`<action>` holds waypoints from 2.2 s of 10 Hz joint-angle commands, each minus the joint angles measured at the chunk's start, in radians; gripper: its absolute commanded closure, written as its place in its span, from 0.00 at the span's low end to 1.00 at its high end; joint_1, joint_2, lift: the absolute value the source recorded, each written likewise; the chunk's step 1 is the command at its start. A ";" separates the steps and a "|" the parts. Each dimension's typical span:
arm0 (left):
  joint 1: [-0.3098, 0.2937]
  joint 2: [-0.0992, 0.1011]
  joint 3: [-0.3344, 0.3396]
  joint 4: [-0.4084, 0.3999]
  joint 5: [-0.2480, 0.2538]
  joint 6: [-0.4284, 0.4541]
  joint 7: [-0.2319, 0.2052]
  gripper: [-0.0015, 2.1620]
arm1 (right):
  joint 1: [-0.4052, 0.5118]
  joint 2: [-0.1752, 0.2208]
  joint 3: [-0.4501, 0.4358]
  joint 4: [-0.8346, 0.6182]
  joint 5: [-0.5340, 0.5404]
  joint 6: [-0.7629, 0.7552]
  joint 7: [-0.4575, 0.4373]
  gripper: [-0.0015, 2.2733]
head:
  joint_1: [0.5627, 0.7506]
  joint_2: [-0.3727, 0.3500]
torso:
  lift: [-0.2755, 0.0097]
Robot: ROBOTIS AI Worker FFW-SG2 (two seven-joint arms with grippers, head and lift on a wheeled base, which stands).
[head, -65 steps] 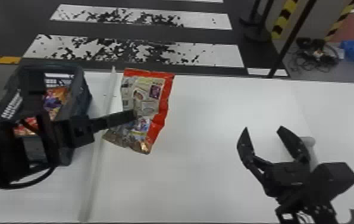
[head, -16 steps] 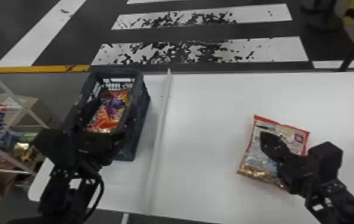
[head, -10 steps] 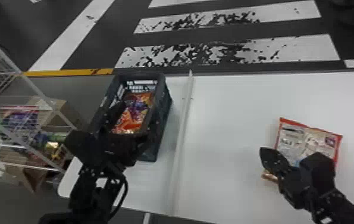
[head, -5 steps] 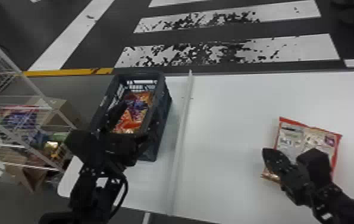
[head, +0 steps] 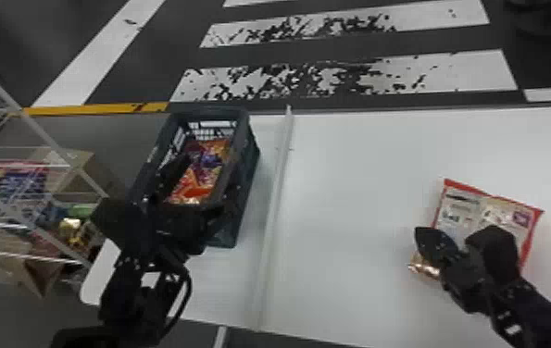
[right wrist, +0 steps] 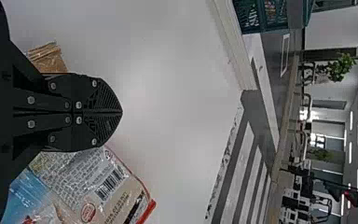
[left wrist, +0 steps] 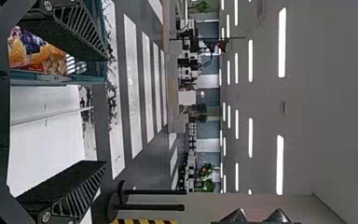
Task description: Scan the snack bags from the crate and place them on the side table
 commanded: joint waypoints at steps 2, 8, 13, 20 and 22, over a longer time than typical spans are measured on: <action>-0.009 -0.003 0.000 0.009 0.000 0.003 0.000 0.04 | 0.022 -0.020 -0.021 -0.030 0.004 0.013 0.037 0.89 | 0.70 0.82 | 0.64; -0.023 -0.003 -0.003 0.023 0.006 0.003 -0.002 0.04 | 0.066 -0.049 -0.060 -0.096 0.021 0.050 0.096 0.89 | 0.70 0.78 | 0.64; -0.031 -0.003 -0.006 0.035 0.008 0.003 -0.003 0.04 | 0.115 -0.064 -0.103 -0.167 0.045 0.081 0.159 0.89 | 0.70 0.76 | 0.64; -0.021 -0.003 -0.001 0.031 0.018 -0.003 -0.020 0.04 | 0.224 -0.052 -0.219 -0.365 -0.205 -0.002 0.156 0.28 | 0.70 0.75 | 0.64; -0.008 -0.003 0.000 0.015 0.020 -0.040 -0.021 0.04 | 0.235 -0.017 -0.383 -0.392 -0.306 0.013 0.156 0.02 | 0.70 0.70 | 0.64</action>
